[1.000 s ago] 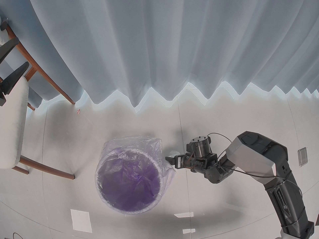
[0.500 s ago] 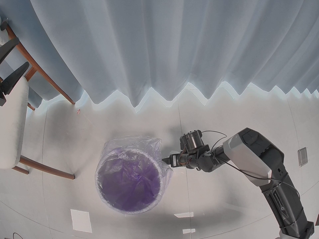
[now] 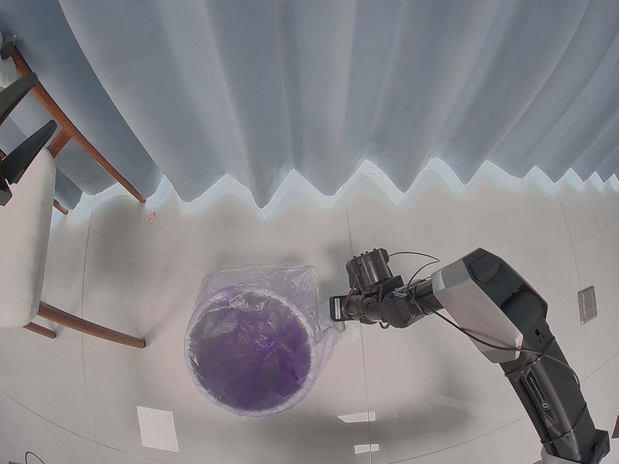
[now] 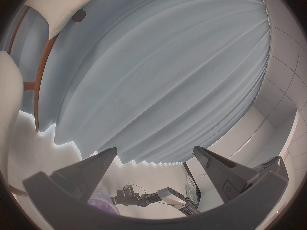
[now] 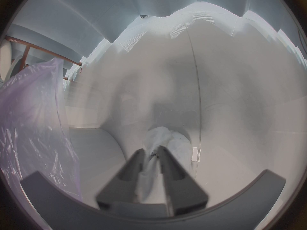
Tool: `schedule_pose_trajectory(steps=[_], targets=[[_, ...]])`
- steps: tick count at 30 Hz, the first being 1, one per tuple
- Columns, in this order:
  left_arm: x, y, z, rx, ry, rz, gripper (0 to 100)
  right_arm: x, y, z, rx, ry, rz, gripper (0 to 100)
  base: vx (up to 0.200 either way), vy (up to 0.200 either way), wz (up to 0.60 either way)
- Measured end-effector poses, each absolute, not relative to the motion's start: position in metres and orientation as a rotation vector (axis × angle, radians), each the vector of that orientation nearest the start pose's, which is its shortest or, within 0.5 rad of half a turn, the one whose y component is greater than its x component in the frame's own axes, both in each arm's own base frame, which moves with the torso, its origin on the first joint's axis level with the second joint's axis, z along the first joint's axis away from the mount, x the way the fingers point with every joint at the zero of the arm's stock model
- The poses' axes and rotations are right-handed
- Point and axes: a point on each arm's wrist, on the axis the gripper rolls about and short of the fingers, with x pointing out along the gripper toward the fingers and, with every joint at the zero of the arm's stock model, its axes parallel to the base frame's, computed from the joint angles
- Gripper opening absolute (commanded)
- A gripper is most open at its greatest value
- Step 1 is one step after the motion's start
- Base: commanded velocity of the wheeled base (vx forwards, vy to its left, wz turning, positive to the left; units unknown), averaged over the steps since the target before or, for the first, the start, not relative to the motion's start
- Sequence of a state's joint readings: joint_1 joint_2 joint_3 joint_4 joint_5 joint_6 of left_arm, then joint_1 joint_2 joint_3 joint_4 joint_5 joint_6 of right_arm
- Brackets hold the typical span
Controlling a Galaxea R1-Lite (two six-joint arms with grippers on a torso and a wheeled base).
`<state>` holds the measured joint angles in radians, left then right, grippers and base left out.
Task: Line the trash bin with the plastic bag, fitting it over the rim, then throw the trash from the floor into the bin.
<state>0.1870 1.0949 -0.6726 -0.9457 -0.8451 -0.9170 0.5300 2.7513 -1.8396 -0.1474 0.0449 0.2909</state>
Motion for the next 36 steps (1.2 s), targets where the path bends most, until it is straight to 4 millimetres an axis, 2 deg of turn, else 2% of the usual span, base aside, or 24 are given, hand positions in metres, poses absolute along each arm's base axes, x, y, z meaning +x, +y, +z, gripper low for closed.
schedule_pose_trajectory(steps=[7, 14, 16, 21, 29, 36], targets=[[0.136, 0.009, 0.311, -0.605, -0.132, -0.791, 100, 0.448, 0.258, -0.050, 0.064, 0.804, 0.372, 0, 0.000, 0.000, 0.00], [0.136, 0.009, 0.311, -0.605, -0.132, -0.790, 100, 0.455, 0.227, -0.051, 0.087, 0.779, 0.243, 0, 0.000, 0.000, 0.00], [0.136, 0.009, 0.311, -0.605, -0.132, -0.791, 100, 0.458, 0.219, -0.046, 0.143, 0.738, 0.218, 0, 0.000, 0.000, 0.00], [0.136, 0.008, 0.311, -0.606, -0.131, -0.793, 100, 0.461, 0.202, -0.018, 0.337, 0.588, 0.198, 0, 0.000, 0.000, 0.00], [0.136, 0.008, 0.310, -0.606, -0.130, -0.795, 100, 0.427, 0.177, 0.027, 0.464, 0.473, 0.256, 0, 0.000, 0.000, 0.00], [0.135, 0.007, 0.309, -0.607, -0.125, -0.804, 100, 0.378, 0.181, 0.072, 0.489, 0.249, 0.416, 0, 0.000, 0.000, 0.00]])
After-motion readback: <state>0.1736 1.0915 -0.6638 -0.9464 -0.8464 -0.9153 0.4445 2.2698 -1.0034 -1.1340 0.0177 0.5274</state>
